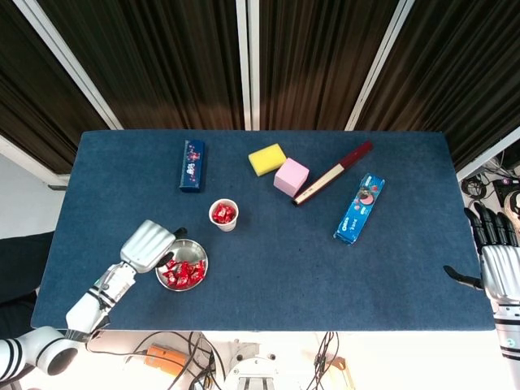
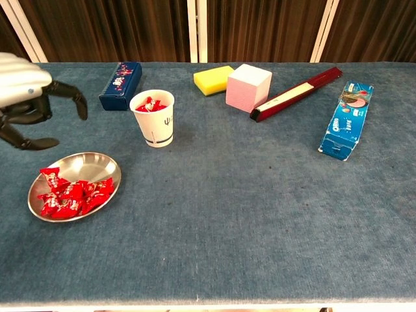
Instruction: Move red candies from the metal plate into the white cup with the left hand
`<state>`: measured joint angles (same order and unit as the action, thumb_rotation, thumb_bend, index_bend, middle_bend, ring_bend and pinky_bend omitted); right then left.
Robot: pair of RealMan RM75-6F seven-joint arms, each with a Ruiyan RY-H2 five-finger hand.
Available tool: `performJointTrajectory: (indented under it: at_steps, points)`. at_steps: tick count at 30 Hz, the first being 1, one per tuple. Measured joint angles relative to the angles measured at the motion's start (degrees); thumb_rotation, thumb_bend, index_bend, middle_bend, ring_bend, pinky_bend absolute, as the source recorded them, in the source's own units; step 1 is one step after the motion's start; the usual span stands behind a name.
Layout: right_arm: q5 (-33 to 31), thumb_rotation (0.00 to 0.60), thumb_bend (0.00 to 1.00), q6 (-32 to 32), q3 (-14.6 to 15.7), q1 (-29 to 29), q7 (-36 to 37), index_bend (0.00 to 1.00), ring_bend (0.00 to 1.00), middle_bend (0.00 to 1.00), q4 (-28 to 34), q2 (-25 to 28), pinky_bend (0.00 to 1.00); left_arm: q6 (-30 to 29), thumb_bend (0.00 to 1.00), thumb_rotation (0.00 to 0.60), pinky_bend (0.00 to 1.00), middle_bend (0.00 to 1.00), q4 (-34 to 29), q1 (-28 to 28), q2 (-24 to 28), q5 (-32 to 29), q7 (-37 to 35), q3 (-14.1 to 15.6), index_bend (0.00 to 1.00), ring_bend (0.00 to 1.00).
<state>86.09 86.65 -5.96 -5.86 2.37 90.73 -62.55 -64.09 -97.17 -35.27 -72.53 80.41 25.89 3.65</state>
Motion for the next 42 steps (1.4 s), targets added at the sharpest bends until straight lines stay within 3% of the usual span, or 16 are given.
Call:
performJointTrajectory:
  at_steps: [13,27,37,42]
  points:
    - [0.26,0.6,0.11,0.53,0.29,0.46,-0.31,0.0,0.0,0.01,0.13,-0.24,0.0,2.34,0.22,0.6,0.84,0.93,6.09,2.22,-2.89,1.51,5.72,2.26,0.35,0.86]
    - [0.0,0.6,0.11,0.35,0.11,0.41,-0.22,0.0,0.0,0.01,-0.08,-0.43,0.0,5.7,0.22,0.6,0.84,0.93,8.23,2.51,-5.93,-0.16,8.11,1.59,0.42,0.86]
    - [0.05,0.6,0.11,0.47,0.08,0.49,-0.36,0.0,0.0,0.01,0.09,-0.36,0.0,7.96,0.28,0.6,0.84,0.93,9.22,2.16,-6.65,-1.8,8.78,0.94,0.46,0.86]
    - [0.14,0.6,0.11,0.53,0.11,0.54,-0.35,0.0,0.0,0.01,0.14,-0.37,0.0,8.91,0.39,0.6,0.84,0.93,9.27,2.03,-6.78,-2.48,8.47,0.78,0.54,0.86]
